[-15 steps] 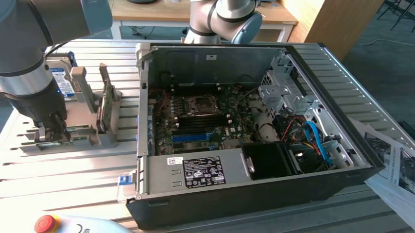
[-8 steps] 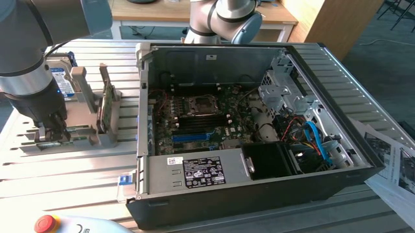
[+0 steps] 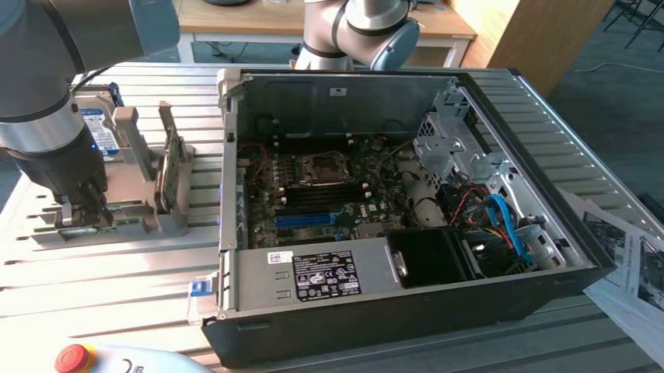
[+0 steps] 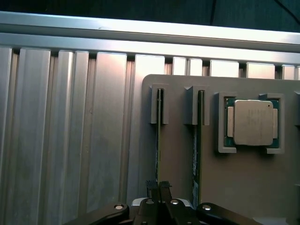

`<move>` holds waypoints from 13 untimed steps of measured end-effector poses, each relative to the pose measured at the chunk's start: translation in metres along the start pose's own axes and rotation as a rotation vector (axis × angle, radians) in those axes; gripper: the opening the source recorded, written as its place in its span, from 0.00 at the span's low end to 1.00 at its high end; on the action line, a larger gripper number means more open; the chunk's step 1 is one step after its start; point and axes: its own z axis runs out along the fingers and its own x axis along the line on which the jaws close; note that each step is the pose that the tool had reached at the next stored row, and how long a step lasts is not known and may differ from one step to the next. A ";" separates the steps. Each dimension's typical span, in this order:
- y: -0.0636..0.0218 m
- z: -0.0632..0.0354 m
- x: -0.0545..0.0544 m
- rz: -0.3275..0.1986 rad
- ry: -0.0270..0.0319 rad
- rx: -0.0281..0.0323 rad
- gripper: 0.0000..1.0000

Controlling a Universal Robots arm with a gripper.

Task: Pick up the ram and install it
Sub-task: 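Pick up the ram and move it above insertion slot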

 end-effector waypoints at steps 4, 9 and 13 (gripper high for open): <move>0.0000 0.0000 0.000 0.014 -0.0005 0.0003 0.12; 0.0000 0.0000 0.000 0.023 -0.0009 0.0005 0.12; 0.0000 -0.0002 0.000 0.023 -0.0010 0.0007 0.12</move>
